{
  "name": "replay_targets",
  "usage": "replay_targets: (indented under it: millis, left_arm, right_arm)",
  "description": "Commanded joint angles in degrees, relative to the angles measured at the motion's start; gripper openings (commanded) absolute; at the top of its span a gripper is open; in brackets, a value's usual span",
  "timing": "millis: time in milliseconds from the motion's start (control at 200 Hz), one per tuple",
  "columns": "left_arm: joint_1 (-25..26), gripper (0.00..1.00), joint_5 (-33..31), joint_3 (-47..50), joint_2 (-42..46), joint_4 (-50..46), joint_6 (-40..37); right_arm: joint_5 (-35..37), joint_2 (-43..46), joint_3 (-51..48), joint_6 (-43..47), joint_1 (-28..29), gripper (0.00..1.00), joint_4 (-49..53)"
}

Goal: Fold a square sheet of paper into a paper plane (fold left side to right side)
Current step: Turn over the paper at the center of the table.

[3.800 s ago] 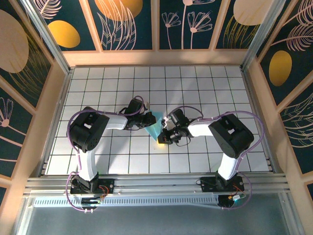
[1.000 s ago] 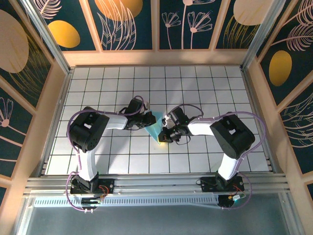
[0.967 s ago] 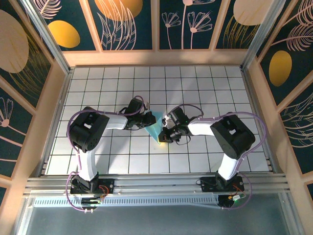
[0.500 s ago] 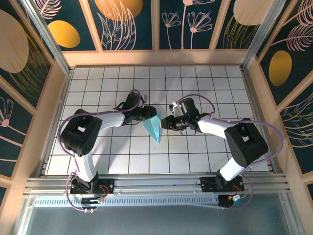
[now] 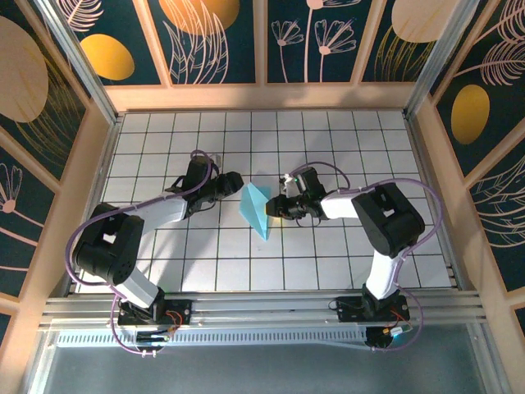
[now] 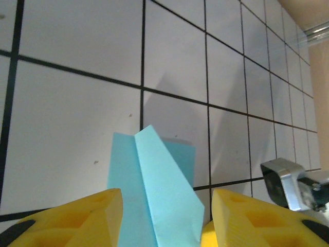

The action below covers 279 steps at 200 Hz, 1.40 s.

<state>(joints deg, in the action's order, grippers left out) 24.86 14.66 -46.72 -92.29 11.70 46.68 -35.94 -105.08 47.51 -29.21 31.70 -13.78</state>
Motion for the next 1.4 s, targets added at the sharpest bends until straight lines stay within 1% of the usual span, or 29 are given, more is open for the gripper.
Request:
replay_targets:
  millis: [0,220,375,405,425,535,626,696,816,881,976,1071,1151,1391]
  left_arm:
    - [0.0,0.49,-0.7,0.5,0.5,0.2,0.6]
    - [0.0,0.49,-0.8,0.0,0.5,0.0,0.6]
    - [-1.1,0.52,1.2,0.8,3.1,2.5,1.4]
    - [-1.5,0.54,1.8,1.3,4.1,3.9,1.7]
    - [-1.8,0.55,2.3,1.7,4.9,4.9,2.0]
    - [-2.8,0.61,5.1,3.2,9.8,10.3,2.3]
    - [-3.2,0.67,8.2,4.1,13.8,15.8,1.9]
    - [-3.2,0.7,12.6,4.5,16.1,21.1,1.9]
    - [-3.2,0.67,21.9,2.8,16.6,28.6,2.8]
    - [-3.2,0.63,26.2,1.8,15.7,32.3,4.2]
    - [-3.1,0.58,30.1,0.3,13.8,35.2,5.6]
    - [-2.2,0.56,31.8,-1.1,11.8,35.6,5.6]
    - [-1.4,0.54,32.2,-2.0,10.1,34.8,5.1]
    - [0.9,0.52,31.6,-3.7,6.7,32.8,3.9]
  right_arm:
    - [-1.4,-1.2,1.7,-0.5,0.0,0.28,-3.1]
    - [-3.2,-2.9,3.1,-0.9,0.0,0.18,-4.3]
    - [-2.4,-0.5,2.9,0.2,0.0,0.0,-4.7]
    - [-2.4,0.6,2.8,0.6,0.0,0.0,-4.8]
    - [-2.6,1.3,2.6,0.9,-1.8,0.0,-5.1]
    - [-4.7,6.4,2.0,3.0,-4.7,0.0,-6.9]
    - [-8.5,10.5,1.8,4.6,-7.5,0.0,-9.6]
    - [-13.3,12.9,1.7,4.0,-9.9,0.0,-13.2]
    - [-22.1,15.3,2.0,-0.2,-12.3,0.0,-22.6]
    - [-25.1,16.0,2.7,-2.1,-12.3,0.0,-26.3]
    - [-27.7,16.3,3.3,-6.9,-12.1,0.0,-32.4]
    - [-29.1,16.0,3.1,-12.2,-11.5,0.0,-39.5]
    - [-29.8,15.6,3.1,-15.1,-10.8,0.0,-42.9]
    - [-30.3,14.3,3.2,-17.4,-9.5,0.0,-45.1]
